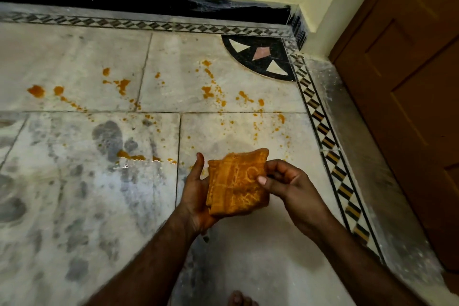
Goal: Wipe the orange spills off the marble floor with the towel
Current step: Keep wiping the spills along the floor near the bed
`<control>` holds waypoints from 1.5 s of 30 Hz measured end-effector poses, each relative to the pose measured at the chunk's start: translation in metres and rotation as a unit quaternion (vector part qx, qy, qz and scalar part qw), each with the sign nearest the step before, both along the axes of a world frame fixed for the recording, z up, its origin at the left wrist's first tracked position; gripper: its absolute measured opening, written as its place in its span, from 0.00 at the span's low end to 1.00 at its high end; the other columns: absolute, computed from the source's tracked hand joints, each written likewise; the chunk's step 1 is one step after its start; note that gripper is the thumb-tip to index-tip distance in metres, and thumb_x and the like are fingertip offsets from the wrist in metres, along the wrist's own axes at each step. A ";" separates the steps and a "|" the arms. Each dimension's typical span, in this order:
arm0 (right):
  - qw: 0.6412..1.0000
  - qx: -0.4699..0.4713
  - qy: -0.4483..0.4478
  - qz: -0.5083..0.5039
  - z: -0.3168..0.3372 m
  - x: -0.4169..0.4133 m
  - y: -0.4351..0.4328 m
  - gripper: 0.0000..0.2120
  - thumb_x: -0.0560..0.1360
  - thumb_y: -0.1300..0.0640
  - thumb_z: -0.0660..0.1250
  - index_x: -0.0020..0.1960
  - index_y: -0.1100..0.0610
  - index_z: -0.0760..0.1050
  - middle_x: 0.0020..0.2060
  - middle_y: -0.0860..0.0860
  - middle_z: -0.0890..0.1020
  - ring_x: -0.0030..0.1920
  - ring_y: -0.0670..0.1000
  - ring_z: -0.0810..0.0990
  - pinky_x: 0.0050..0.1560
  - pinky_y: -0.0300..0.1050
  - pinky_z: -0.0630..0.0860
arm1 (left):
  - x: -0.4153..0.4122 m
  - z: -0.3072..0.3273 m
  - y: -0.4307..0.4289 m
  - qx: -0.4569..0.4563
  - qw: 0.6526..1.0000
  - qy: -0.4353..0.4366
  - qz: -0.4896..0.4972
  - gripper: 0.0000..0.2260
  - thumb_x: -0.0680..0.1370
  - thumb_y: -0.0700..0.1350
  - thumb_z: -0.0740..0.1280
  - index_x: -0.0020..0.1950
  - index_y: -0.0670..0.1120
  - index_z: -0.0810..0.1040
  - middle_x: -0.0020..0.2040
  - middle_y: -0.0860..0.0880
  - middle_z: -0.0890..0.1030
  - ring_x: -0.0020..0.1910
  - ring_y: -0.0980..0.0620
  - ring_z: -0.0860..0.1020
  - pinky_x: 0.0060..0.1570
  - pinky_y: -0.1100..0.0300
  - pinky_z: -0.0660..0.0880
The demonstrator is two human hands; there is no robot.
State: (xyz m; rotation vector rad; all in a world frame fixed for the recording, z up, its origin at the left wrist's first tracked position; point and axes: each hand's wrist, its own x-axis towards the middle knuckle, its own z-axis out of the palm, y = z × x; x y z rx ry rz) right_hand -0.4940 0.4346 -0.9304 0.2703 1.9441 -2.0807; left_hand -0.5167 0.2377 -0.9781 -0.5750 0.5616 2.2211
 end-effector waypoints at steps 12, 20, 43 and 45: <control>0.988 0.098 0.080 0.086 0.003 0.006 0.023 0.10 0.71 0.66 0.69 0.48 0.56 0.86 0.52 0.55 0.85 0.56 0.52 0.83 0.55 0.45 0.79 | -0.028 0.025 -0.003 0.015 0.997 0.062 0.031 0.25 0.78 0.49 0.64 0.71 0.38 0.75 0.63 0.35 0.80 0.63 0.33 0.78 0.67 0.38 0.71; 0.995 0.049 0.087 0.021 -0.005 0.016 0.006 0.11 0.65 0.54 0.79 0.41 0.52 0.77 0.38 0.50 0.79 0.44 0.51 0.79 0.48 0.48 0.77 | -0.026 0.031 0.005 -0.028 0.993 0.107 -0.039 0.26 0.69 0.37 0.61 0.68 0.38 0.74 0.61 0.34 0.81 0.58 0.33 0.81 0.61 0.37 0.76; 0.990 0.122 0.069 -0.027 0.017 0.034 0.056 0.28 0.69 0.75 0.74 0.60 0.49 0.83 0.58 0.50 0.84 0.57 0.51 0.83 0.49 0.45 0.82 | 0.000 0.041 0.018 -0.307 0.880 0.333 -0.141 0.47 0.69 0.25 0.73 0.78 0.58 0.59 0.60 0.43 0.83 0.53 0.44 0.84 0.47 0.55 0.82; 0.989 0.129 0.064 -0.042 0.014 0.036 0.054 0.25 0.69 0.75 0.74 0.57 0.49 0.84 0.55 0.49 0.85 0.54 0.49 0.84 0.46 0.43 0.82 | 0.001 0.039 0.018 -0.358 0.848 0.365 -0.138 0.44 0.69 0.27 0.75 0.76 0.60 0.63 0.59 0.44 0.83 0.52 0.43 0.84 0.48 0.53 0.83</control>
